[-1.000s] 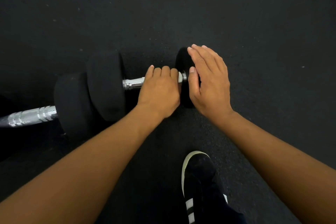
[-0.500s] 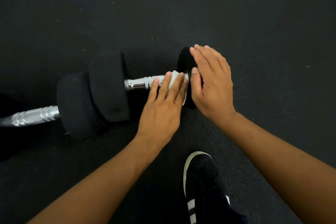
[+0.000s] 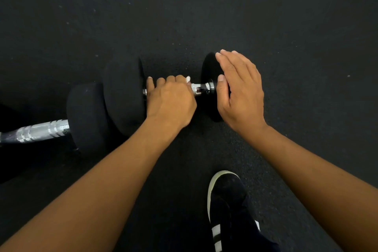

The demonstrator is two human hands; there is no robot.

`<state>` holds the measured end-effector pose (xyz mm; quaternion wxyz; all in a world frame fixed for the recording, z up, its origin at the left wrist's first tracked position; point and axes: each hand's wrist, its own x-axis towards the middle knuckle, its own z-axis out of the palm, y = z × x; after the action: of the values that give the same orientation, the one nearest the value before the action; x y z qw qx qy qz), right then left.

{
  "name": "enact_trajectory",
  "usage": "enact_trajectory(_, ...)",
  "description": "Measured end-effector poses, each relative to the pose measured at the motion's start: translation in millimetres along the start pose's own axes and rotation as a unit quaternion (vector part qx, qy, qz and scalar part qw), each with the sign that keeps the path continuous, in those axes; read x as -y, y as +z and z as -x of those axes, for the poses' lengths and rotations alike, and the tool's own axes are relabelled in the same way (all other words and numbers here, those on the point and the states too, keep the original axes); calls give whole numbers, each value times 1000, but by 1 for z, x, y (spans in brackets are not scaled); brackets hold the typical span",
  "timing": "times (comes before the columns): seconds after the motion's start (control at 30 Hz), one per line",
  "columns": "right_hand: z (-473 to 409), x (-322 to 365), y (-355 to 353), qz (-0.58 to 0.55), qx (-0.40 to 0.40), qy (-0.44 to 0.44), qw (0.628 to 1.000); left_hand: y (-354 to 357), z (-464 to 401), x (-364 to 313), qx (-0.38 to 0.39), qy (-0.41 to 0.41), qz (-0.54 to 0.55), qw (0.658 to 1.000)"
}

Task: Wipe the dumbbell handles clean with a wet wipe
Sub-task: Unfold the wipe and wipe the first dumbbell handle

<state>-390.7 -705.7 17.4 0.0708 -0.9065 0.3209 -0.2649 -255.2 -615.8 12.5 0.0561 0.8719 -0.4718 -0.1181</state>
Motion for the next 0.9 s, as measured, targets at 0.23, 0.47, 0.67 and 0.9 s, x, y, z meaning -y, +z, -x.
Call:
enact_trajectory(0.23, 1, -1, 0, 3, -7, -4, 1000, 28, 41, 4, -89, 95, 9, 991)
enact_trajectory(0.47, -2, 1, 2, 11, -14, -5, 1000, 21, 23, -13, -36, 160, -36, 986)
enact_trajectory(0.67, -1, 1, 0, 10, -9, -4, 1000, -2, 1, -8, 1, 103, -47, 994)
enact_trajectory(0.9, 2, 0, -3, 5, 2, -9, 1000, -9, 21, 4, 14, 60, -85, 994)
